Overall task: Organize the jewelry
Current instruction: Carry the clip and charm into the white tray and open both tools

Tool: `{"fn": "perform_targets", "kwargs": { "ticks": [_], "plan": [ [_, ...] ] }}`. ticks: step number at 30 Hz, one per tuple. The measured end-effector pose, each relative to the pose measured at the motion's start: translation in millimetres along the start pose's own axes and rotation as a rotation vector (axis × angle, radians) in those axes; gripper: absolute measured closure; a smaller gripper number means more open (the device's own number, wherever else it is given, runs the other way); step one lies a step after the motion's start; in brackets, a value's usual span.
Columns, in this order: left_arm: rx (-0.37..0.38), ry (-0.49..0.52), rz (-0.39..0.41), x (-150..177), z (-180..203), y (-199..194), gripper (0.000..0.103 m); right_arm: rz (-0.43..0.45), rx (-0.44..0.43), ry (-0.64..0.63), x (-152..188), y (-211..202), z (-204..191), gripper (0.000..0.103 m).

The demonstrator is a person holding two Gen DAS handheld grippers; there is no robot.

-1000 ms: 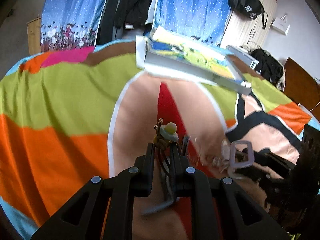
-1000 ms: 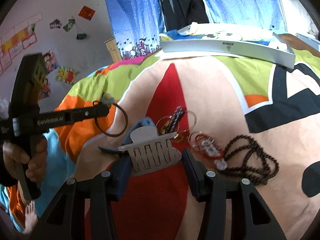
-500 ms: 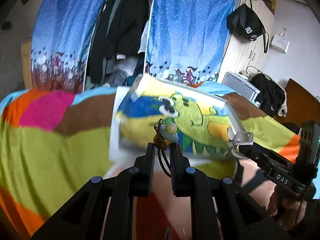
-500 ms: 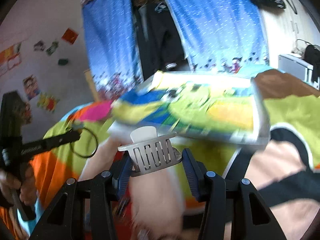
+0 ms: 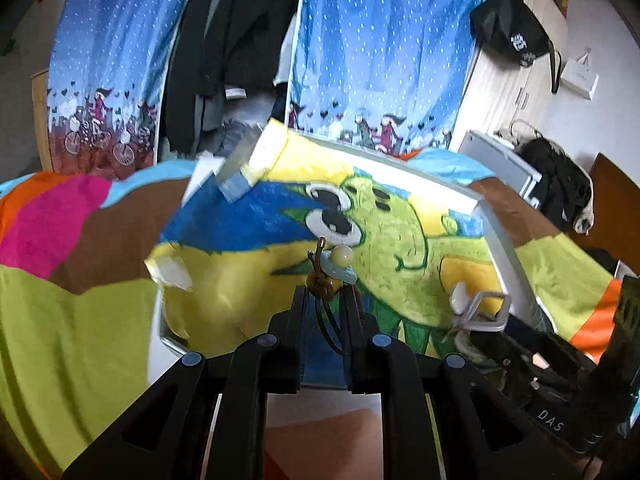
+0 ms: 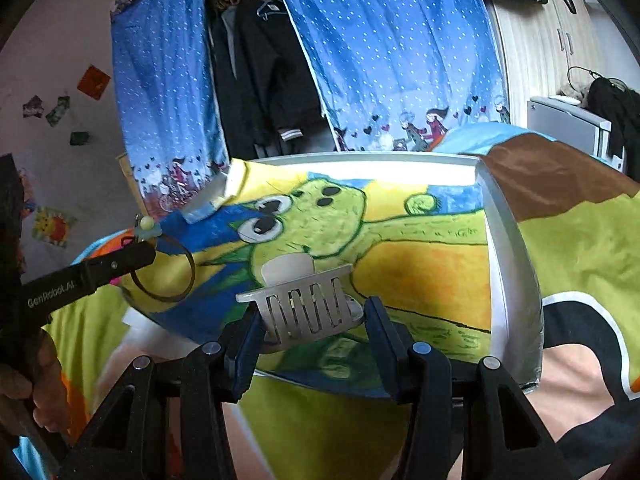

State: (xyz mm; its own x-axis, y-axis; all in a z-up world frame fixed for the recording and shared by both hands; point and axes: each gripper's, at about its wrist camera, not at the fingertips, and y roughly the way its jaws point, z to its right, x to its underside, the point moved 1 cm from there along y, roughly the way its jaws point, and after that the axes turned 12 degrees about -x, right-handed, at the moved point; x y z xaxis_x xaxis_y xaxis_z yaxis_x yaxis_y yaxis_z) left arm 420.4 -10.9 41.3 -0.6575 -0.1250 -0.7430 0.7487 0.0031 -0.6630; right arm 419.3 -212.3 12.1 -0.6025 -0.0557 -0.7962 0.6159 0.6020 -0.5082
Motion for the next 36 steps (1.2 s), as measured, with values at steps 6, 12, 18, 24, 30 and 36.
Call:
{"fn": "perform_targets", "kwargs": {
  "ticks": [6, 12, 18, 24, 30, 36],
  "plan": [
    [-0.016, 0.006, -0.057, 12, 2, 11, 0.067, -0.012, 0.029, -0.029, 6, 4, 3, 0.052],
    [0.003, -0.080, -0.013, 10, -7, -14, 0.037, 0.003, 0.051, -0.027, 10, -4, 6, 0.029],
    [-0.020, -0.154, 0.044, 16, -17, -57, 0.011, 0.035, 0.061, -0.017, 12, -28, 4, 0.014],
    [-0.048, -0.180, 0.129, 36, -29, -119, 0.003, 0.108, 0.034, -0.029, 12, -71, -16, 0.001],
    [-0.050, -0.153, 0.186, 64, -33, -179, 0.002, 0.170, 0.012, -0.084, 18, -117, -51, 0.000],
    [-0.081, -0.135, 0.220, 100, -36, -230, 0.002, 0.198, -0.016, -0.111, 32, -155, -83, 0.000]
  ]
}}
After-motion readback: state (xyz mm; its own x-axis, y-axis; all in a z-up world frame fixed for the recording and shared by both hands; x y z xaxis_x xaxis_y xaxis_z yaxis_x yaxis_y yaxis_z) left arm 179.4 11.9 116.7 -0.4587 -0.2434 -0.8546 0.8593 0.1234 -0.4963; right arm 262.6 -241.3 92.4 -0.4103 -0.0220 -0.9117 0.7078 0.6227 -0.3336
